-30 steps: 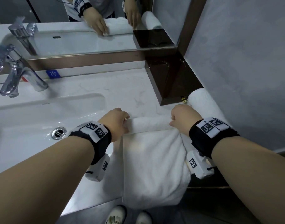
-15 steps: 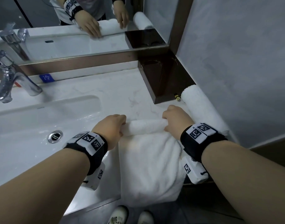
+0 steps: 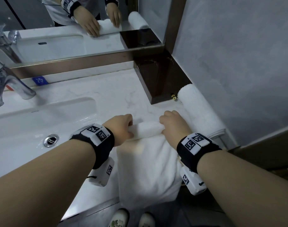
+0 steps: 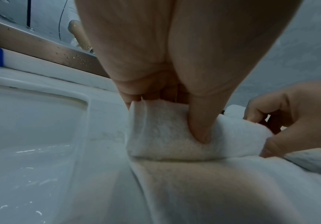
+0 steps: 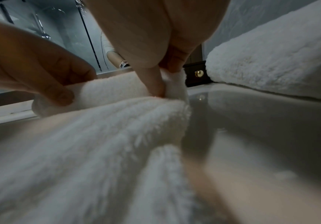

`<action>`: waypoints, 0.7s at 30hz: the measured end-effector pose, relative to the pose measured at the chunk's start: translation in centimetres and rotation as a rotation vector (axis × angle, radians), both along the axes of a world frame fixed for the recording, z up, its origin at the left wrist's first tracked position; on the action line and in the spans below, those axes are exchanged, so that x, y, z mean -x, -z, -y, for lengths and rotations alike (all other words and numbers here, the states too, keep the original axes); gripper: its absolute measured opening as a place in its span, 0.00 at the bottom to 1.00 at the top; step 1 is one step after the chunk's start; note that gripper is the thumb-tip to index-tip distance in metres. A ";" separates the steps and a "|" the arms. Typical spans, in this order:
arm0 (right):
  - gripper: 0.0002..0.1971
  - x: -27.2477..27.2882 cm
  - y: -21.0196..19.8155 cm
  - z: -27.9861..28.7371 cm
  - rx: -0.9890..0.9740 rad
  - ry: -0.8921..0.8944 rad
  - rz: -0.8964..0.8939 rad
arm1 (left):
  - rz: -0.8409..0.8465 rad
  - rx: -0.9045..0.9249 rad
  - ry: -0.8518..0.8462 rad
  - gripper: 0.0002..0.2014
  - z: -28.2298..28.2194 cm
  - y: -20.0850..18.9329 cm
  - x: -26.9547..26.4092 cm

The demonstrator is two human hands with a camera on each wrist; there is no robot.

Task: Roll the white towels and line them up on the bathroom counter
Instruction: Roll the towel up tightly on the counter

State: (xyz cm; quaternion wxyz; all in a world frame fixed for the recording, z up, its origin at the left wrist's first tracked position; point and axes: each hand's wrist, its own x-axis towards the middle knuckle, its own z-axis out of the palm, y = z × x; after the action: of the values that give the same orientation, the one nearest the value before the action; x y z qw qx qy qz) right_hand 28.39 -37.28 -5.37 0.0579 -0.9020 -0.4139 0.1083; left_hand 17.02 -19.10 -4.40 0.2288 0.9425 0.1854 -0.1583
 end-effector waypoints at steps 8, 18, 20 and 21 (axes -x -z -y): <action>0.07 0.4 -1.5 0.6 0.023 0.095 -0.195 | 0.030 0.017 0.063 0.13 1.1 1.2 0.4; 0.09 0.0 -1.9 0.9 0.082 0.013 -0.233 | 0.103 -0.256 0.195 0.23 2.6 4.0 2.2; 0.17 0.1 -2.2 0.7 0.107 0.018 -0.264 | 0.094 -0.289 0.226 0.30 2.9 4.3 2.6; 0.19 0.1 -2.4 0.5 0.154 0.007 -0.261 | 0.104 -0.297 0.236 0.30 3.0 4.3 2.9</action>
State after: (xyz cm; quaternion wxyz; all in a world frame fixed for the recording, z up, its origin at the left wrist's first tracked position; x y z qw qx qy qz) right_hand 28.29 -37.82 -2.96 0.0421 -0.8835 -0.3899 0.2562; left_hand 14.16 -22.09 -8.69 0.0761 0.9880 0.0830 -0.1059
